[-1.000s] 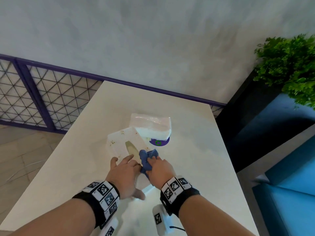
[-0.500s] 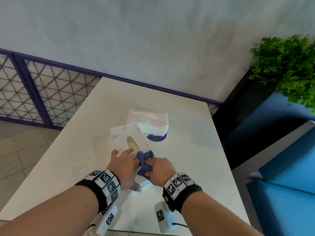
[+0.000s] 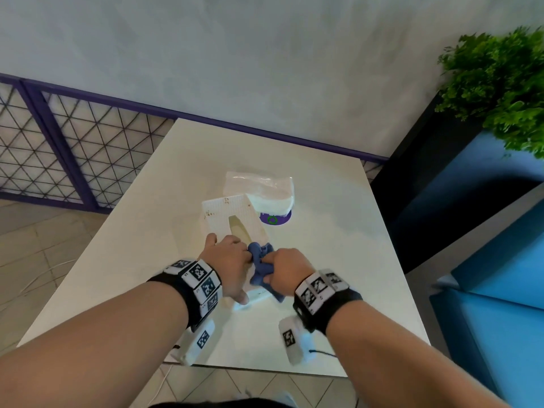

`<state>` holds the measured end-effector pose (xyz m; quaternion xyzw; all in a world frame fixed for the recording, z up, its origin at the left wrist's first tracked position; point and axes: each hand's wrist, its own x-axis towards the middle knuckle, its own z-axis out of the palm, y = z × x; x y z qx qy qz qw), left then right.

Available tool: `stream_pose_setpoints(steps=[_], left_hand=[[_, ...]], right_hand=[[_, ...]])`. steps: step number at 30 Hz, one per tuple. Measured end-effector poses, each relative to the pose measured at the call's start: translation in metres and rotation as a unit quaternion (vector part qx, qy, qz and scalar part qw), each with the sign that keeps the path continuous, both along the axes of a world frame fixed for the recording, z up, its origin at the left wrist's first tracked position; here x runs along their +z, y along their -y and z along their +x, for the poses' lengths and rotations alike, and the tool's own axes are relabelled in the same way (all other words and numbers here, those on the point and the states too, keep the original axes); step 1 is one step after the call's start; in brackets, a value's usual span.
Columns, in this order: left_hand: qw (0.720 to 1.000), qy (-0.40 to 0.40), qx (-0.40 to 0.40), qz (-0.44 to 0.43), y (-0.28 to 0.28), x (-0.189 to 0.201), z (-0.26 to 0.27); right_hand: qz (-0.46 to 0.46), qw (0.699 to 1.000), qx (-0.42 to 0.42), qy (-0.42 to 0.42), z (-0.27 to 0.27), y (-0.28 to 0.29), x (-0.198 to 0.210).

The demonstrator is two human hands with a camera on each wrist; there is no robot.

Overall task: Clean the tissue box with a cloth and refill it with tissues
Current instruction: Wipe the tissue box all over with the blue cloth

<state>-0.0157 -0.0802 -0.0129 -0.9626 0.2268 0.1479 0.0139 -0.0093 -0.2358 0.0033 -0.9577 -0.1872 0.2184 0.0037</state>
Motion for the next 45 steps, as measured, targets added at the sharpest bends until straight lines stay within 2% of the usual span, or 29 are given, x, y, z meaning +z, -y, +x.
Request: stream_pose_setpoints(steps=[3,6,9,12,14,16,19,24,27,30,33,37,39,42,45], left_hand=[[0.998,-0.009,-0.033,0.044,-0.008,0.005,0.002],[0.995,-0.03,-0.049,0.082,-0.02,0.008,0.004],[0.998,-0.039,-0.036,0.033,-0.013,0.005,0.0],[0.997,-0.031,0.044,0.052,0.006,0.0,-0.002],[0.992,-0.045,0.09,0.071,0.014,-0.001,0.003],[0.993,-0.06,0.084,0.065,0.015,-0.002,0.007],[0.992,-0.07,0.078,0.068,0.014,-0.004,0.009],[0.988,-0.091,0.085,0.088,0.015,0.001,0.01],[0.99,-0.089,0.083,0.073,0.009,0.0,0.009],[0.992,-0.084,0.081,0.049,0.005,-0.001,0.008],[0.992,-0.09,0.079,0.039,0.006,0.0,0.007],[0.987,-0.123,0.084,0.059,0.006,0.004,0.009],[0.985,-0.136,0.09,0.061,0.006,0.003,0.01],[0.986,-0.131,0.083,0.065,0.006,0.002,0.011],[0.987,-0.122,0.081,0.061,0.006,0.0,0.012]], right_hand=[[0.078,0.992,-0.101,0.012,0.01,0.021,0.023],[0.144,0.964,-0.212,0.066,0.021,0.045,0.033],[0.175,0.947,-0.258,0.084,0.028,0.048,0.033],[0.154,0.961,-0.219,0.076,0.026,0.024,0.023],[0.088,0.986,-0.131,0.05,0.017,-0.002,0.003],[0.027,0.997,-0.065,0.033,0.007,-0.02,-0.022],[-0.007,0.996,-0.078,0.037,0.027,-0.024,-0.039],[-0.038,0.993,-0.103,0.054,0.087,-0.031,-0.023],[-0.107,0.992,-0.057,0.037,0.08,-0.038,-0.013],[-0.16,0.986,0.011,0.04,0.042,-0.043,-0.016],[-0.14,0.99,-0.014,0.029,0.031,-0.046,-0.023],[-0.101,0.988,-0.108,0.039,0.094,-0.049,-0.02],[-0.081,0.987,-0.127,0.048,0.117,-0.046,-0.019],[-0.113,0.989,-0.094,0.03,0.117,-0.047,-0.023],[-0.186,0.982,-0.034,-0.001,0.087,-0.059,-0.028]])
